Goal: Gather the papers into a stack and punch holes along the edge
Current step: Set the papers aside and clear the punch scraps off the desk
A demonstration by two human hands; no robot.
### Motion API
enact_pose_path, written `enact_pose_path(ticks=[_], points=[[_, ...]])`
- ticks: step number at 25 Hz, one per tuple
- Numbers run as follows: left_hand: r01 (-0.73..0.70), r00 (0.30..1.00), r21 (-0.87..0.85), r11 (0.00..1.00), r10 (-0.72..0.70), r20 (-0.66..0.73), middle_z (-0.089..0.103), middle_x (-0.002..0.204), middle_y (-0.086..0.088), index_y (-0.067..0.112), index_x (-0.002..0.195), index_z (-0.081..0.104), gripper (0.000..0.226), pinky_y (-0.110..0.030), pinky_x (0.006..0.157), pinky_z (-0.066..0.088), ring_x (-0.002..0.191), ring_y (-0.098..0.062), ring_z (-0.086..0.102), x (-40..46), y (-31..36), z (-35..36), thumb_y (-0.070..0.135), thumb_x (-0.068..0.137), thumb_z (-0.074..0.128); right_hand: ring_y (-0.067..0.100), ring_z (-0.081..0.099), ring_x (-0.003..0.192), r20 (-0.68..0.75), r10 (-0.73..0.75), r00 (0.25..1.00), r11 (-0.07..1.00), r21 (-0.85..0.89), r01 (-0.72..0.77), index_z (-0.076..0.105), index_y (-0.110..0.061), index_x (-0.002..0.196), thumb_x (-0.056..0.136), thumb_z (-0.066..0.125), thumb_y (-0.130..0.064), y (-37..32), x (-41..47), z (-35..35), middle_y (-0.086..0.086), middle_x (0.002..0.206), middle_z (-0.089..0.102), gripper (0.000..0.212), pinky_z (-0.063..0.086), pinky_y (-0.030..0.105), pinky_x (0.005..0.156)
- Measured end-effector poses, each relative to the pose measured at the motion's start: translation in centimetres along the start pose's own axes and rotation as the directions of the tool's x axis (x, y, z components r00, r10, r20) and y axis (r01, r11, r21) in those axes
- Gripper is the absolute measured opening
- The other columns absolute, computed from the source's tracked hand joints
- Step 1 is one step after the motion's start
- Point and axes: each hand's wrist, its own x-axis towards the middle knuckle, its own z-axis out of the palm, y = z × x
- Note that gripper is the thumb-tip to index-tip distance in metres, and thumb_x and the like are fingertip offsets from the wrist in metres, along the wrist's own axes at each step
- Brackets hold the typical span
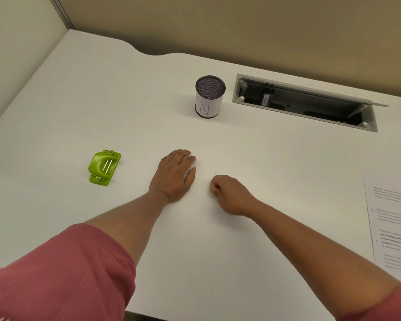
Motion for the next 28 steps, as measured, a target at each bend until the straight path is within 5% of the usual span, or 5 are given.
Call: enact_pose_path(ticks=[3, 7, 14, 17, 28], points=[[-0.008, 1.000, 0.009, 1.000, 0.008, -0.010, 0.056, 0.141, -0.005, 0.015, 0.131, 0.061, 0.046, -0.044, 0.112, 0.036, 0.136, -0.027, 0.046, 0.0, 0.0, 0.1, 0.039, 0.097, 0.043, 0.013, 0.043, 0.067, 0.019, 0.139, 0.990, 0.865, 0.485, -0.131, 0.052, -0.021, 0.077, 0.097, 0.043, -0.006, -0.4, 0.6, -2.5, -0.006, 0.077, 0.050, 0.026, 0.035, 0.023, 0.058], [-0.016, 1.000, 0.014, 1.000, 0.016, -0.013, 0.055, 0.141, -0.004, 0.016, 0.131, 0.061, 0.044, -0.043, 0.112, 0.036, 0.135, -0.027, 0.046, 0.0, -0.1, 0.1, 0.038, 0.097, 0.044, 0.012, 0.044, 0.068, -0.050, 0.146, 0.988, 0.707, 0.704, -0.069, 0.057, -0.022, 0.076, 0.098, 0.051, -0.007, -2.6, 3.1, -6.7, -0.006, 0.074, 0.051, 0.027, 0.037, 0.026, 0.061], [-0.028, 0.998, 0.001, 1.000, 0.028, -0.053, 0.055, 0.140, -0.002, 0.018, 0.130, 0.061, 0.042, -0.040, 0.112, 0.035, 0.135, -0.024, 0.045, 0.0, -0.5, 0.5, 0.038, 0.097, 0.044, 0.017, 0.040, 0.065, -0.370, 0.170, 0.913, 0.805, 0.587, 0.089, 0.060, -0.011, 0.076, 0.096, 0.055, -0.008, -6.7, 10.3, -14.6, 0.006, 0.071, 0.048, 0.021, 0.037, 0.025, 0.055], [-0.031, 0.997, 0.001, 1.000, 0.031, -0.072, 0.056, 0.139, -0.002, 0.018, 0.130, 0.062, 0.042, -0.041, 0.110, 0.038, 0.134, -0.024, 0.046, 0.0, -0.6, 0.8, 0.038, 0.097, 0.045, 0.009, 0.044, 0.058, -0.401, 0.222, 0.889, 0.820, 0.570, 0.053, 0.061, -0.016, 0.069, 0.096, 0.057, -0.008, -7.3, 13.0, -15.6, -0.003, 0.068, 0.054, 0.029, 0.037, 0.014, 0.046], [-0.033, 0.997, 0.023, 0.999, 0.034, -0.075, 0.057, 0.140, -0.003, 0.019, 0.130, 0.062, 0.040, -0.043, 0.109, 0.041, 0.135, -0.026, 0.047, -0.1, -0.9, 1.1, 0.036, 0.097, 0.048, 0.008, 0.055, 0.065, -0.440, 0.319, 0.839, 0.823, 0.568, -0.015, 0.063, -0.014, 0.066, 0.087, 0.068, -0.005, -7.2, 15.9, -16.0, -0.003, 0.071, 0.060, 0.022, 0.041, 0.017, 0.053]])
